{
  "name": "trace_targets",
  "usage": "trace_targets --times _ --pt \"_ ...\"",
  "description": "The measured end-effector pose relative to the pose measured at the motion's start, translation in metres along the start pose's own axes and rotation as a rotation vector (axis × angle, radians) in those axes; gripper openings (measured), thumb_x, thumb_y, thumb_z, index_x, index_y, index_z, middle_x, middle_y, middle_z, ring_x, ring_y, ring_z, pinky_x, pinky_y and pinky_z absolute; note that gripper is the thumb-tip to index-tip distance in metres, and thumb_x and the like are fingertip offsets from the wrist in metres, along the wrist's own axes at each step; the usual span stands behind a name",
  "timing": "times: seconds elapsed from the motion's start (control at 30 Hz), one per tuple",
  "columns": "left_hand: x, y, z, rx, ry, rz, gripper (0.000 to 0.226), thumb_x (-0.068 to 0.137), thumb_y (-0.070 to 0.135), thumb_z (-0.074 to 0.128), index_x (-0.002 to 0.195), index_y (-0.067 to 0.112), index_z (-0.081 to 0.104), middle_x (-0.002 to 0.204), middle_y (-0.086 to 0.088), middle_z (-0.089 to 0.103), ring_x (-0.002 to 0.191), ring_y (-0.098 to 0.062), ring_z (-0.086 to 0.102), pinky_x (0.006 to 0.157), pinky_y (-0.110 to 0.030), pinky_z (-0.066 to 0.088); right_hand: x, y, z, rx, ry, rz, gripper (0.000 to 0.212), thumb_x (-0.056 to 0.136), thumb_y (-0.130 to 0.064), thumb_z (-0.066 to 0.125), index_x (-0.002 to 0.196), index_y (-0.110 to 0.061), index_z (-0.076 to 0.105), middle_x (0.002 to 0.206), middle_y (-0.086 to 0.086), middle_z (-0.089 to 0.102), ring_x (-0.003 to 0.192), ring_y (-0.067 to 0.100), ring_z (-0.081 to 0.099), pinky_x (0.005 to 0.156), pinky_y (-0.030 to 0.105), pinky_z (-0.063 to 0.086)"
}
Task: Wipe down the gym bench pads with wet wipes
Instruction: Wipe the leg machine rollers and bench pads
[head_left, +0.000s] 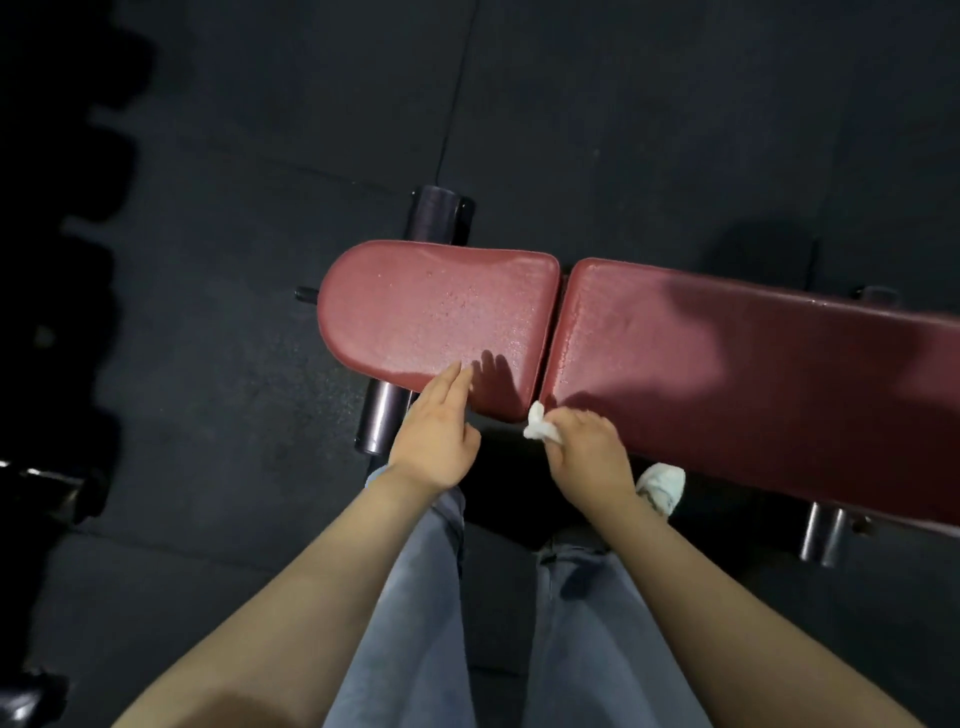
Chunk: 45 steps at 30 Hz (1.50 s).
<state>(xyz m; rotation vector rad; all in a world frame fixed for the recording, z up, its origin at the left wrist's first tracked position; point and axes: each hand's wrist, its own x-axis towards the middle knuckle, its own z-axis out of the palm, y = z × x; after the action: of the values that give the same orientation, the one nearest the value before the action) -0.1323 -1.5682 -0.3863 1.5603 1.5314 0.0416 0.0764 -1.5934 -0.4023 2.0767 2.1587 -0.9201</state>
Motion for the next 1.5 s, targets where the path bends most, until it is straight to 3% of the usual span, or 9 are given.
trace_targets --times 0.13,0.23,0.33,0.43,0.63,0.77,1.0,1.2,1.5 --pt "0.005 0.0 -0.026 0.121 -0.07 0.087 0.071 0.092 0.01 0.05 0.157 0.01 0.02 0.164 -0.009 0.019 0.15 -0.024 0.017 0.122 -0.031 0.014 0.009 -0.033 -0.025 0.481 0.126 0.302 0.022 0.09 -0.034 0.059 0.07 -0.025 0.058 0.068 -0.007 0.058 0.066 0.008 0.051 0.062 0.024 0.037" --pt "0.006 0.003 -0.035 0.01 -0.099 0.043 0.058 0.095 0.016 0.052 0.151 0.014 0.036 0.151 -0.004 0.044 0.139 -0.022 0.04 0.108 -0.025 0.03 0.012 -0.053 -0.036 0.727 0.159 0.442 0.024 0.086 -0.04 0.061 0.072 -0.021 0.065 0.072 -0.006 0.063 0.071 0.005 0.059 0.065 0.017 0.044" --pt "0.0 0.008 -0.03 -0.299 -0.193 -0.044 0.039 0.097 0.029 0.057 0.136 0.026 0.052 0.126 0.012 0.059 0.123 -0.013 0.055 0.098 -0.022 0.038 0.004 -0.061 -0.038 0.858 0.129 0.481 0.016 0.09 -0.027 0.061 0.087 -0.016 0.073 0.087 0.005 0.07 0.081 0.016 0.064 0.077 0.034 0.049" --pt "-0.008 0.011 -0.02 -0.63 -0.202 -0.105 0.028 0.099 0.033 0.057 0.124 0.023 0.062 0.121 0.01 0.068 0.118 -0.007 0.061 0.107 -0.03 0.042 -0.01 -0.066 -0.038 0.974 0.111 0.44 0.014 0.092 -0.02 0.059 0.094 -0.018 0.073 0.086 0.0 0.072 0.077 0.008 0.063 0.074 0.028 0.05" --pt "-0.052 0.016 0.003 -0.863 -0.151 -0.126 0.022 0.099 0.036 0.058 0.105 0.02 0.071 0.101 0.004 0.077 0.092 -0.007 0.071 0.079 -0.017 0.052 -0.057 -0.067 -0.022 0.941 0.176 0.402 0.004 0.088 -0.024 0.066 0.087 -0.026 0.063 0.084 -0.008 0.069 0.076 0.002 0.063 0.07 0.022 0.049" --pt "-0.076 0.016 0.018 -0.873 -0.12 -0.162 0.022 0.098 0.032 0.06 0.107 0.015 0.07 0.098 -0.001 0.076 0.093 -0.012 0.069 0.095 -0.033 0.051 -0.084 -0.061 -0.008 0.998 0.177 0.381 0.007 0.086 -0.03 0.066 0.084 -0.026 0.071 0.081 -0.01 0.071 0.075 0.002 0.065 0.073 0.025 0.053" --pt "-0.095 0.016 0.018 -0.832 -0.246 -0.134 0.035 0.097 0.031 0.062 0.118 0.004 0.066 0.109 -0.009 0.072 0.099 -0.016 0.068 0.09 -0.027 0.054 -0.111 -0.056 0.007 1.217 0.079 0.436 0.011 0.09 -0.028 0.064 0.086 -0.025 0.074 0.082 -0.008 0.074 0.074 0.001 0.068 0.062 0.015 0.049" --pt "-0.091 0.022 0.02 -0.735 -0.284 -0.12 0.009 0.093 0.014 0.067 0.1 0.012 0.062 0.108 -0.013 0.067 0.105 -0.024 0.062 0.109 -0.05 0.043 -0.116 -0.059 0.023 1.201 0.123 0.521 0.016 0.096 -0.021 0.051 0.094 -0.024 0.067 0.09 0.001 0.069 0.081 0.009 0.063 0.068 0.022 0.051" --pt "-0.06 0.013 0.012 -0.594 -0.311 -0.065 0.012 0.091 0.009 0.064 0.09 0.019 0.07 0.097 -0.005 0.073 0.094 -0.017 0.064 0.097 -0.037 0.05 -0.102 -0.069 0.039 1.227 0.258 0.659 0.018 0.089 -0.017 0.05 0.096 -0.023 0.066 0.095 -0.001 0.069 0.094 0.02 0.065 0.083 0.035 0.054"
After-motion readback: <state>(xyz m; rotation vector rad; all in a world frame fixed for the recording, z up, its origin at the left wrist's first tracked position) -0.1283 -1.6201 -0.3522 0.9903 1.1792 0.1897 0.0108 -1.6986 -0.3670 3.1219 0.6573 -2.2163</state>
